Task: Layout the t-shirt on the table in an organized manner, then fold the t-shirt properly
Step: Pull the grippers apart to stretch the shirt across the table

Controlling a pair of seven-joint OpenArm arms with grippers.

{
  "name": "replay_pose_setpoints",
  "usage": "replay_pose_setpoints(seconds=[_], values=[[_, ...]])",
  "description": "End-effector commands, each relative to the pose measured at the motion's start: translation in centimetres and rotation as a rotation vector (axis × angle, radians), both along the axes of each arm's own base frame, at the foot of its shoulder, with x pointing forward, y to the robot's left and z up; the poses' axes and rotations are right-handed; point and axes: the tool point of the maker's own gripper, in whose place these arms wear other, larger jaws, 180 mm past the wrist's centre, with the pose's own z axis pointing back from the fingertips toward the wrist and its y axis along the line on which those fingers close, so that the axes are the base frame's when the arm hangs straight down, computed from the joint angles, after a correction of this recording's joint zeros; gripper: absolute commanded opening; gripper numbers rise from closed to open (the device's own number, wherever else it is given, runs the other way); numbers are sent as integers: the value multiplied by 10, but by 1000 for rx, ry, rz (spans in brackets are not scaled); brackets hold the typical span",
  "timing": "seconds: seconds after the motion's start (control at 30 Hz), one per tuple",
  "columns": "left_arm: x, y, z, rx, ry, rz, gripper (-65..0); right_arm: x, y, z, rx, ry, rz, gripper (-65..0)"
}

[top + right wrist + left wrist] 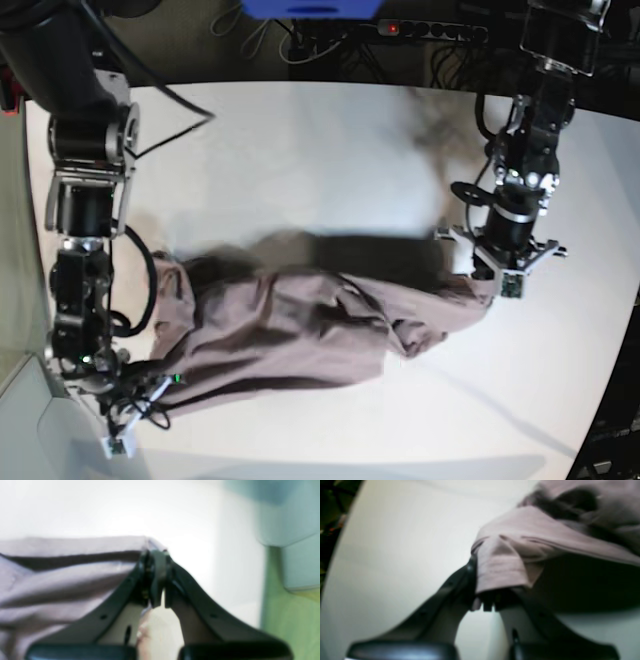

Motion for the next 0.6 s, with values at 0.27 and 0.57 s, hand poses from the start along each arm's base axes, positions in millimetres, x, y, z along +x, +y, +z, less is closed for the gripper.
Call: replay_pose_setpoints(seconds=[0.27, 0.57], values=[[8, 12, 24, 87, -79, 2, -646, 51, -19, 55, 57, -106, -37, -650], [-13, 30, 6, 143, -16, -6, -646, 76, -51, 71, 114, -181, -183, -650]])
